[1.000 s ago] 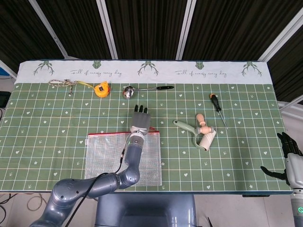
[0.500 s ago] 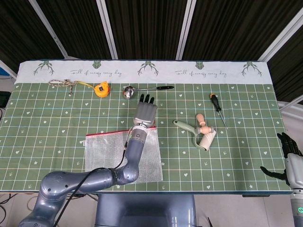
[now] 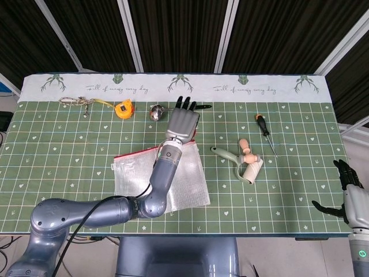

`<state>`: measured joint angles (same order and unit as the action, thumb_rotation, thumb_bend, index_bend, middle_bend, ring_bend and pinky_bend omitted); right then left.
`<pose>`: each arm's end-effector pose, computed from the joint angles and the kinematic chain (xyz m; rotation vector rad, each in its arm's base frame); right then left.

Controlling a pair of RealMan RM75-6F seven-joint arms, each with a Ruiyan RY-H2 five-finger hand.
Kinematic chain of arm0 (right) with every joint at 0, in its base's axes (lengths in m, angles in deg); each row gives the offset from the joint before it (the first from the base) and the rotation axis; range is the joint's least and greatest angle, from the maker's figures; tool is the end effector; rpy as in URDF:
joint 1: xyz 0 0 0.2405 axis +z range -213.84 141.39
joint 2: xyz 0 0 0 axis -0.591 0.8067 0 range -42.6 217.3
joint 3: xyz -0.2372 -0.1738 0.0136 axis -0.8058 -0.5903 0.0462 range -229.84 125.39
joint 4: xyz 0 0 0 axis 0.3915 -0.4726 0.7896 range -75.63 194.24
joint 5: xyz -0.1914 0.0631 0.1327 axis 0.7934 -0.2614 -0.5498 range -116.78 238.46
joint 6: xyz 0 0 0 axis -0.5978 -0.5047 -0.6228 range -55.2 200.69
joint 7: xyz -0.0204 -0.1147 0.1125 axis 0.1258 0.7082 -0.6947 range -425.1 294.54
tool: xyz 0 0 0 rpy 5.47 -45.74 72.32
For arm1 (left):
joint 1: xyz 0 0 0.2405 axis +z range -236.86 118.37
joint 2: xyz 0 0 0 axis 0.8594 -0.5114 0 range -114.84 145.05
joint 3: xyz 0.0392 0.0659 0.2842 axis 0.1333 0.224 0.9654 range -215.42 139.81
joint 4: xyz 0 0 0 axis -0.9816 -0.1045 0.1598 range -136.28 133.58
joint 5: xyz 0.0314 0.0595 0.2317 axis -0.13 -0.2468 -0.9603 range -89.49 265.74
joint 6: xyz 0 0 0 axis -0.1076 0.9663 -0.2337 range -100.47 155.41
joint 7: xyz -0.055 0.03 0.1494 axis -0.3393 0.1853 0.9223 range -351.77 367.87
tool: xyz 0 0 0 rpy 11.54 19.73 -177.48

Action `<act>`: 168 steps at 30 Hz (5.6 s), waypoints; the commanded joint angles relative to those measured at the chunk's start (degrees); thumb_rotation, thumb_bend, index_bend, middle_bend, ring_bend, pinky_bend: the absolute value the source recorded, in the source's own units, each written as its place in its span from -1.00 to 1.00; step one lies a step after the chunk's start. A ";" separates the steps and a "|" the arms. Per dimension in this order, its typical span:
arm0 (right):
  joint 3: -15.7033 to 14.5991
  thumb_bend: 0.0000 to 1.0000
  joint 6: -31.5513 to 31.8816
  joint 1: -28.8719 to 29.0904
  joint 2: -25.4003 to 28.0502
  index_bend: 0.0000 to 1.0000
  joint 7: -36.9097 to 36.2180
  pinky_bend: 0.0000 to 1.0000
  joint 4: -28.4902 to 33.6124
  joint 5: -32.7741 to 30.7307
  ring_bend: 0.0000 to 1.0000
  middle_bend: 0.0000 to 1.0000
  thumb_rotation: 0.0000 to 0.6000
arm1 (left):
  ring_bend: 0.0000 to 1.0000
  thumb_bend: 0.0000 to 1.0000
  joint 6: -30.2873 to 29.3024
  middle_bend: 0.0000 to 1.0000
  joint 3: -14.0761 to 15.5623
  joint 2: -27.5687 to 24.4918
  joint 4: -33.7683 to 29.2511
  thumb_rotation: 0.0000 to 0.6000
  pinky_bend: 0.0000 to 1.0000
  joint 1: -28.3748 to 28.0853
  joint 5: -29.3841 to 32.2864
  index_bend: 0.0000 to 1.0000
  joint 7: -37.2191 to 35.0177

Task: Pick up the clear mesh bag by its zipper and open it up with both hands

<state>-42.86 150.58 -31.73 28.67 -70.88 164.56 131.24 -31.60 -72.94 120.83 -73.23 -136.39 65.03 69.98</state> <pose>-0.3480 -0.2207 0.1675 1.0975 -1.2112 0.9619 0.0949 0.4795 -0.0809 -1.7556 -0.7753 -0.8801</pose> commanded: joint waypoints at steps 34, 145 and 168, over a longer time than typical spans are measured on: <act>21.91 -0.28 -7.98 37.67 -14.67 -0.44 16.81 -0.61 13.61 -53.52 -1.00 -1.00 1.00 | -1.00 0.17 -0.17 -0.67 2.01 -11.34 -9.34 1.00 -1.00 -4.44 4.58 0.30 -4.32; 38.98 0.12 -3.97 49.97 -25.70 0.32 17.66 -0.59 3.98 -75.58 -1.00 -0.61 1.00 | -1.00 0.17 -3.89 -0.68 10.68 -21.12 -18.04 1.00 -1.00 -4.55 8.69 0.31 -14.20; 42.70 0.13 -4.82 49.15 -23.25 0.38 14.42 -0.58 4.94 -79.42 -1.00 -0.55 1.00 | -1.00 0.17 -3.06 -0.68 11.92 -21.13 -16.93 1.00 -1.00 -2.63 8.67 0.31 -15.98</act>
<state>-0.23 145.79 17.45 5.35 -56.39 169.44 51.90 -34.65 -61.01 99.69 -90.17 -139.03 73.70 54.02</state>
